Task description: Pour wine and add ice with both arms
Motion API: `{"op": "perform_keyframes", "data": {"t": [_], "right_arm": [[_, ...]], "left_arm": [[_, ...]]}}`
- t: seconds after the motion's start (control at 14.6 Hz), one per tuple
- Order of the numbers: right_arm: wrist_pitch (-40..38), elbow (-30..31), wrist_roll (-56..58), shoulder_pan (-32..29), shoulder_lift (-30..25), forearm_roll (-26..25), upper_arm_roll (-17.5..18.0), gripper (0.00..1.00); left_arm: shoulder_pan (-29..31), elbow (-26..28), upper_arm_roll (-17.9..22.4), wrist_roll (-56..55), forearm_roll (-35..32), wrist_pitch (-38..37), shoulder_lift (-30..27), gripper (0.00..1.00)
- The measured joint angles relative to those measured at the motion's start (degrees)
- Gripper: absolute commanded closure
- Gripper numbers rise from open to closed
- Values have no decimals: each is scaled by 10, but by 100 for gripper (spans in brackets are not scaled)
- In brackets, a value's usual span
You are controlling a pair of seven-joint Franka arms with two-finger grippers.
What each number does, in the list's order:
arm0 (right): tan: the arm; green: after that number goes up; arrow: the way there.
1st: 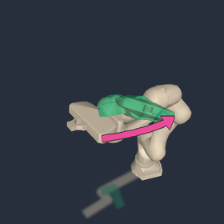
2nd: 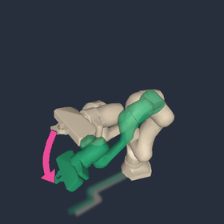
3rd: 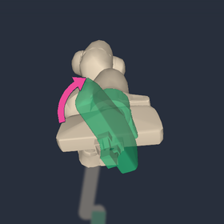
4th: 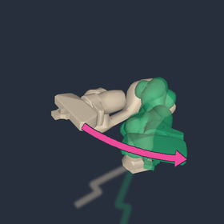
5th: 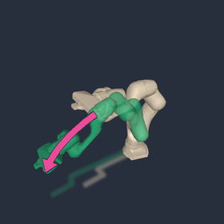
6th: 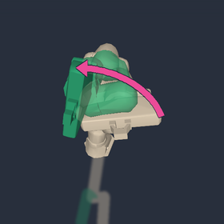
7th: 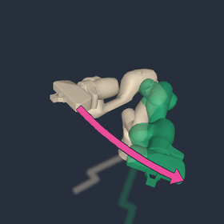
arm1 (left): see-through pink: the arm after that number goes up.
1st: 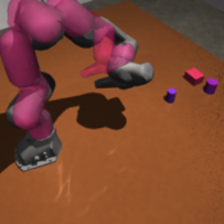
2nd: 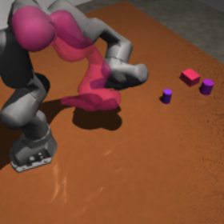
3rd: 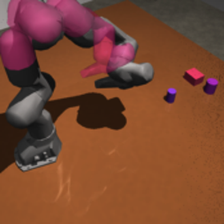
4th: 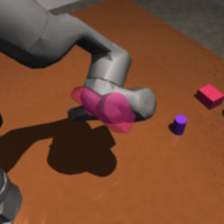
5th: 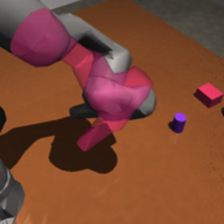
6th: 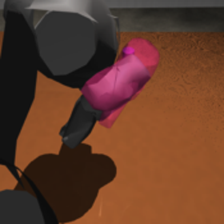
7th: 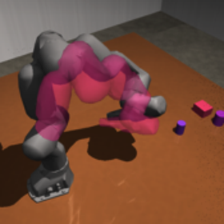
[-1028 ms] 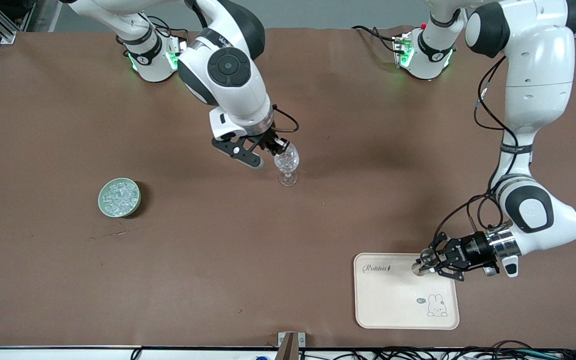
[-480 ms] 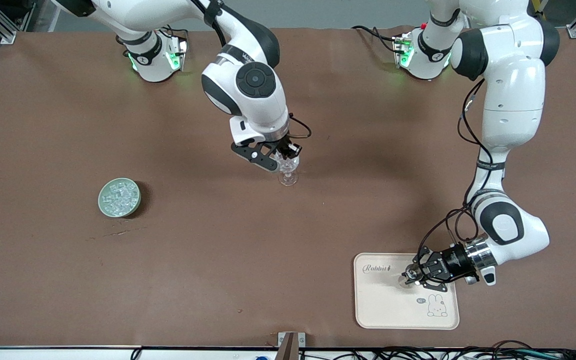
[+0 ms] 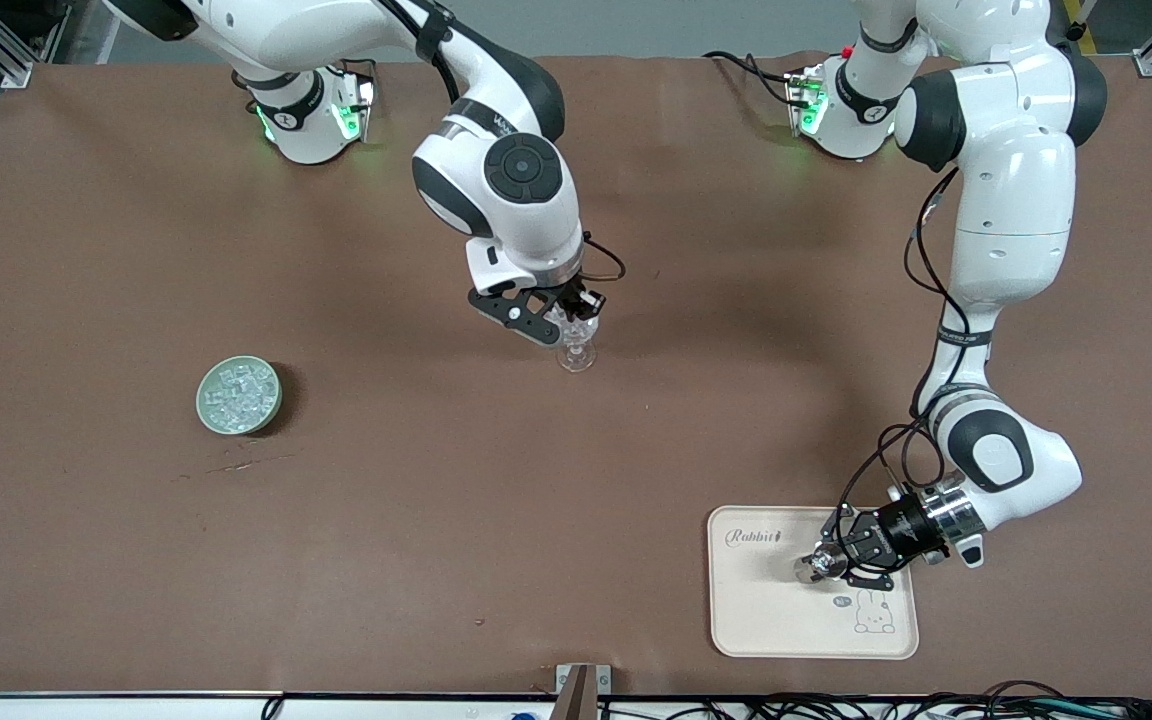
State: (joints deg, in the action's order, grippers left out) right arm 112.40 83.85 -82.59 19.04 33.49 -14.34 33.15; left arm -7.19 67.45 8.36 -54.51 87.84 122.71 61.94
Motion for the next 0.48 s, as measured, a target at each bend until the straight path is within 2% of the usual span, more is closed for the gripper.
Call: {"op": "perform_keyframes", "data": {"t": [0.27, 0.48], "right_arm": [[0, 0, 0, 0, 0, -2, 0, 64], [0, -2, -1, 0, 0, -2, 0, 55]], "left_arm": [[2, -1, 1, 8, 2, 0, -3, 0], [8, 4, 4, 21, 2, -26, -18, 0]]}}
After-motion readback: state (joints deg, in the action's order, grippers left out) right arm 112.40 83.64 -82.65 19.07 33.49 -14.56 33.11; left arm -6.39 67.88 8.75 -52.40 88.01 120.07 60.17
